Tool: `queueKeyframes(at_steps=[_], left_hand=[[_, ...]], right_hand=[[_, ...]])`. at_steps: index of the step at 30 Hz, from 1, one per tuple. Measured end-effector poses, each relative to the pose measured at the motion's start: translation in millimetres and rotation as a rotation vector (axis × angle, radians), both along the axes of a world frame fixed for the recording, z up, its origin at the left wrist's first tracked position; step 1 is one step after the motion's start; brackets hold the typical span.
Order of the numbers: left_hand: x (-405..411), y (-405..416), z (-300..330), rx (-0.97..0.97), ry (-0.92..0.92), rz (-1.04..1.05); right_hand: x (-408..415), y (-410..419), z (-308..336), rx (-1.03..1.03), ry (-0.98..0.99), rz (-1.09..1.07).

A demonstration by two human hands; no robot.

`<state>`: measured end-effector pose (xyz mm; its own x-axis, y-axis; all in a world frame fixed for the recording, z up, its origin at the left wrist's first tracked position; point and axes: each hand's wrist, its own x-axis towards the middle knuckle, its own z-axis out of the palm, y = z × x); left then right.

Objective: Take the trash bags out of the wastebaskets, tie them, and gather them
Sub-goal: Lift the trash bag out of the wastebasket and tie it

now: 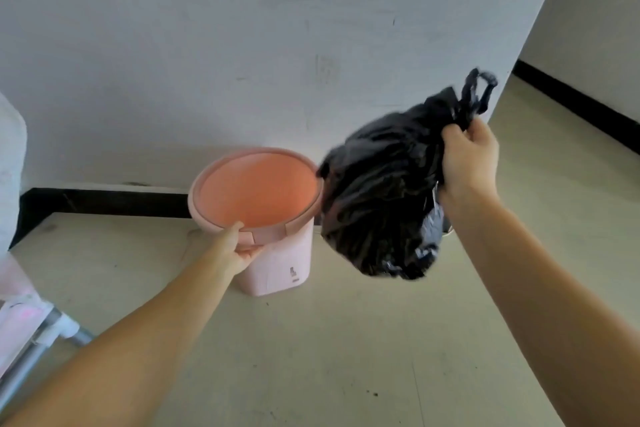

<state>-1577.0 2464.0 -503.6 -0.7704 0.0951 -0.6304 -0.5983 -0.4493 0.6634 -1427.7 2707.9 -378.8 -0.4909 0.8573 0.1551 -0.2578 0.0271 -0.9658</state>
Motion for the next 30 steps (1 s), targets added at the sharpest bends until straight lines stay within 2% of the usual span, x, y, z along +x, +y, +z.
queueKeyframes(at_steps=[6,8,10,12,14,15,17,19,20,21,23,26,28,30], left_hand=[[21.1,13.4,8.5,-0.109,0.004,-0.065],[29.5,15.2,3.4,-0.17,-0.031,-0.221],[48.2,23.3,-2.9,-0.218,-0.062,-0.456],[72.3,34.1,-8.1,-0.304,-0.015,-0.722],[99.8,46.1,-7.3,-0.393,0.162,-0.964],[112.9,51.5,-6.3,-0.456,0.327,-1.071],[133.3,58.9,-9.9,-0.662,0.805,-1.228],[143.2,63.2,-18.2,-0.967,1.286,-1.27],[145.5,66.2,-22.9,-1.075,1.424,-1.278],[145.4,69.1,-26.5,-1.101,1.481,-1.255],[139.8,73.1,-26.3,-0.946,1.406,-1.096],[117.7,71.8,-11.6,-0.814,1.16,-0.9],[100.9,64.3,3.7,-0.843,1.153,-0.933],[87.2,57.5,20.4,-0.885,1.192,-0.983]], right_hand=[[16.9,-12.0,-107.7,0.117,-0.52,0.211],[27.6,-13.7,-132.4,0.12,-0.635,0.231],[38.4,-13.9,-151.7,0.1,-0.745,0.267],[48.4,-16.7,-165.8,0.042,-0.817,0.312],[53.5,-19.0,-171.8,-0.033,-0.82,0.338],[53.5,-19.0,-171.7,-0.062,-0.804,0.345],[51.3,-20.4,-165.2,-0.132,-0.723,0.363],[49.8,-23.1,-157.9,-0.171,-0.666,0.386],[50.3,-24.6,-153.5,-0.122,-0.679,0.386],[51.2,-25.4,-150.9,-0.05,-0.697,0.379],[53.1,-24.7,-148.7,0.045,-0.703,0.345],[54.8,-12.7,-143.0,-0.024,-0.684,0.287],[55.6,0.4,-137.6,-0.054,-0.686,0.329],[57.1,10.5,-130.4,0.052,-0.725,0.434]])
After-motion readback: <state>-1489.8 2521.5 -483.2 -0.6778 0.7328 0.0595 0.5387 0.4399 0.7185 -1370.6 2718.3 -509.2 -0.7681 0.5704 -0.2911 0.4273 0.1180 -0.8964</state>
